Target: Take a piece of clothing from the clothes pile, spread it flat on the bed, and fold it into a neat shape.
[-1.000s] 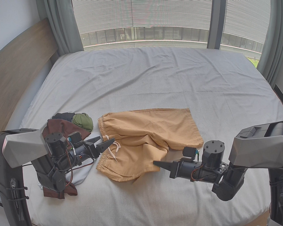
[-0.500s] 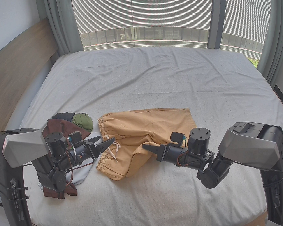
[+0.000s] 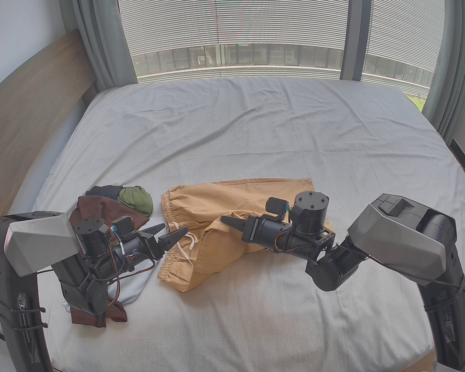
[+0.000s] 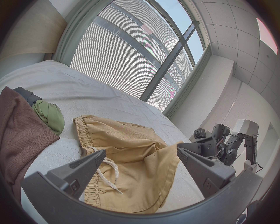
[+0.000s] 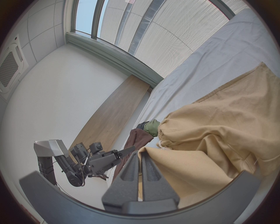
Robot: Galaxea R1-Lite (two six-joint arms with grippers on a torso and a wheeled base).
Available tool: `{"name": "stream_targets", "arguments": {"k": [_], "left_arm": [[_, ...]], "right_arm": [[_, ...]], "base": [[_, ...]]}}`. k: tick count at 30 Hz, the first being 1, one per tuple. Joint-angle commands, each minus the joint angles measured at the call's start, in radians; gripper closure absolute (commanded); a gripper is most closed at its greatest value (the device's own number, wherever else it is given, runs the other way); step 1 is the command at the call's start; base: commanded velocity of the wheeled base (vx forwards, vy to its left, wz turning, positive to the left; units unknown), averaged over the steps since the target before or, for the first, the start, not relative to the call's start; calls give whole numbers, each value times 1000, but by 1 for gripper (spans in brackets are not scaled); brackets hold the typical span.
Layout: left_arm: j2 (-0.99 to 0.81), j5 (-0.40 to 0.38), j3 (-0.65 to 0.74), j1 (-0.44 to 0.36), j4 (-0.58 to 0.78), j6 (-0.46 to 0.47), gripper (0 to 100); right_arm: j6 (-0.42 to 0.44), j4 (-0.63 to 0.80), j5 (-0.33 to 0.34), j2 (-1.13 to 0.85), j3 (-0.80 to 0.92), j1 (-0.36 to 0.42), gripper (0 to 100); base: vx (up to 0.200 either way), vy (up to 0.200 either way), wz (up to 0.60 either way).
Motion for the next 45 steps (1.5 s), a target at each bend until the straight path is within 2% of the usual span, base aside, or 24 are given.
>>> {"name": "stream_targets", "arguments": {"k": [1,12,16,26,27,45], "left_arm": [[-2,0,0,1,-1,-1,0],[1,0,-11,1,0,-1,0],[2,0,-9,0,-1,1,0],[4,0,-11,-5,-1,4,0],[4,0,-11,-5,-1,4,0],[1,0,-6,-8,-1,7,0]], "right_arm": [[6,44,0,10,-83,8,100],[25,90,-33,116,-259,8,100],[25,116,-79,139,-313,5,100],[25,119,-85,180,-328,11,100],[25,121,-85,180,-330,13,0],[23,176,-93,226,-360,42,0]], "base": [[0,0,0],[0,0,0],[0,0,0],[0,0,0],[0,0,0],[0,0,0]]}}
